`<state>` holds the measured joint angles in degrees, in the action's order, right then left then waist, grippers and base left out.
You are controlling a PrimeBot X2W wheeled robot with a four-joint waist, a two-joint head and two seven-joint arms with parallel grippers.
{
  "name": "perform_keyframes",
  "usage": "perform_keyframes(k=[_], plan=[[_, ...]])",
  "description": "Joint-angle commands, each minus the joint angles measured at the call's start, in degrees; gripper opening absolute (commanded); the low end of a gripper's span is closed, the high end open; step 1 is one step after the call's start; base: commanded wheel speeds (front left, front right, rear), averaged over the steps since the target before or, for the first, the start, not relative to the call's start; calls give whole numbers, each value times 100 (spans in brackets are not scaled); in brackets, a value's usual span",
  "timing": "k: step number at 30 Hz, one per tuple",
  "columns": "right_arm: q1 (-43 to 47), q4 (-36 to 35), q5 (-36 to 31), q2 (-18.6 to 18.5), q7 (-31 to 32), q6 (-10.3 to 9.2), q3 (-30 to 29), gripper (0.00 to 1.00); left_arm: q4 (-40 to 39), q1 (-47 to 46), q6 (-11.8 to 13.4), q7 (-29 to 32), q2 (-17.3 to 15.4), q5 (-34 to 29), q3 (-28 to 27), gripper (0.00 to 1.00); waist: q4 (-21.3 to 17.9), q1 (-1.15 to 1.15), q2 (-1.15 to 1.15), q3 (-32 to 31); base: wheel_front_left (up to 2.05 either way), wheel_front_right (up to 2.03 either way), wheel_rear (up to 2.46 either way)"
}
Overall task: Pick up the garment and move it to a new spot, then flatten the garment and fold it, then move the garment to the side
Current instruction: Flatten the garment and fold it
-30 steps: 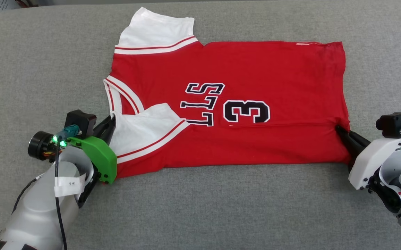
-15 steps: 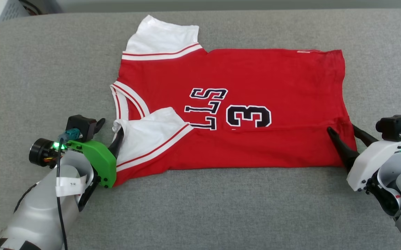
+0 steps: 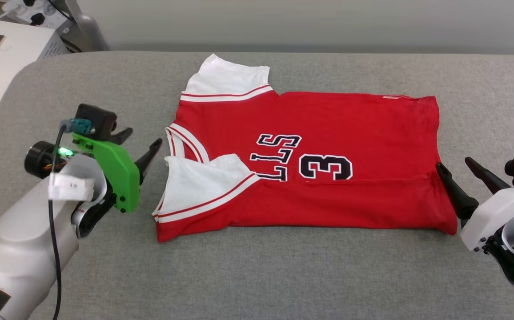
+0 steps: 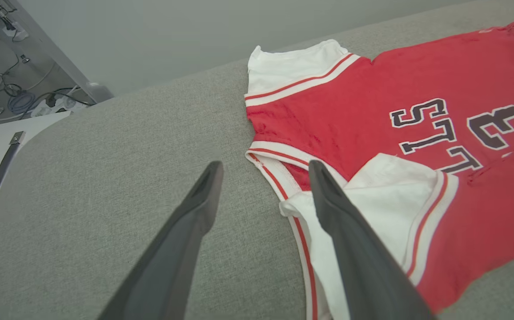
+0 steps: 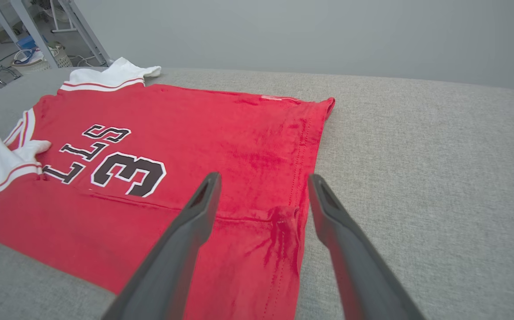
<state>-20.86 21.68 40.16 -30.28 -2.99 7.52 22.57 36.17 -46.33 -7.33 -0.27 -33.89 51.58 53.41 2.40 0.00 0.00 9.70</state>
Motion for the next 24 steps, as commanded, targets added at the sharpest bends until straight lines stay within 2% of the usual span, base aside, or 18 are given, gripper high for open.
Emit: perform_keyframes(k=[1,6,10,15,24], plan=[[110,-67,-72,50,50,-3,-64,100,-159,-117,-15,376,-89,241,110,100,54,0,0,-74,0,0,0],[236,-228,-186,162,195,-3,-229,100,-659,-260,-15,2021,-314,1135,427,100,51,0,0,-121,0,0,0],[302,-333,-242,259,291,-3,-310,100,-912,-334,-15,2949,-471,1565,659,100,-2,0,0,-114,0,0,0],[312,-391,-265,342,374,-3,-370,100,-861,-312,-15,3454,-514,1783,818,100,-105,0,0,-25,0,0,0],[169,-395,-281,463,442,-3,-393,100,-409,-167,-15,3616,-333,1836,1094,100,-277,0,0,275,0,0,0]])
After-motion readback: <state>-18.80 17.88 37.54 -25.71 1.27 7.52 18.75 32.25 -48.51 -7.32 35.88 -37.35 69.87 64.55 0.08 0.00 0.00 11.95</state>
